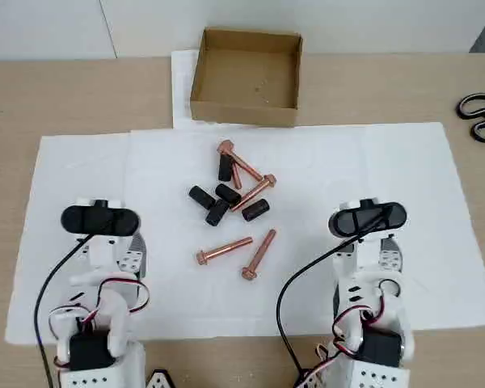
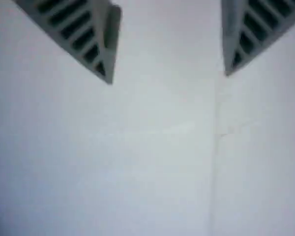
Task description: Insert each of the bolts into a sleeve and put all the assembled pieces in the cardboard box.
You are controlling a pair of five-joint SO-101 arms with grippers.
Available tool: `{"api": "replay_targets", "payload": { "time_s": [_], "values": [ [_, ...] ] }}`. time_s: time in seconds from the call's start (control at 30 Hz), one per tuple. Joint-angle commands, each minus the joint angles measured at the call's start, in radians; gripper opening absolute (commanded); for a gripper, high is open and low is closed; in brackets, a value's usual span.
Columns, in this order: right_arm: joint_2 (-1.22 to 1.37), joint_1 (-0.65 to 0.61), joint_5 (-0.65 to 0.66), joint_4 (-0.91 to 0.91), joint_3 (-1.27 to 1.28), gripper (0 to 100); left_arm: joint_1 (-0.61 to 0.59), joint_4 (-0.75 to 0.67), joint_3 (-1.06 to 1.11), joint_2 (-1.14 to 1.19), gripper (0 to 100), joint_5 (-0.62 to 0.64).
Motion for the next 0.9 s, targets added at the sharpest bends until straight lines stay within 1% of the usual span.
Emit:
{"api": "replay_targets", "payload": {
  "time_s": [0.0,0.1,0.23,0.33,0.43,0.53,0.6,0.73,0.87],
  "values": [
    [0.007,0.016,0.034,0.042,-0.212,19.1,-0.061,0.014,-0.087,-0.011,14,-0.057],
    [0.010,0.012,0.029,0.044,-0.330,19.1,-0.098,0.015,-0.142,-0.009,14,-0.080],
    [0.013,0.012,0.029,0.044,-0.419,19.1,-0.103,0.014,-0.209,0.028,14,-0.091],
    [0.067,0.012,0.032,0.044,-0.470,19.1,-0.103,-0.005,-0.306,0.170,14,-0.089],
    [0.203,0.012,0.029,0.045,-0.559,19.1,-0.103,-0.021,-0.460,0.397,14,-0.086],
    [0.427,0.012,0.029,0.077,-0.692,19.1,-0.101,-0.011,-0.636,0.638,14,-0.086],
    [0.621,0.005,0.028,0.159,-0.813,19.1,-0.098,0.028,-0.743,0.786,14,-0.086],
    [1.064,-0.093,0.028,0.369,-1.080,19.1,-0.097,0.106,-0.906,1.008,14,-0.083],
    [1.412,-0.202,0.028,0.519,-1.332,19.1,-0.097,0.150,-0.970,1.103,14,-0.083]
  ]
}}
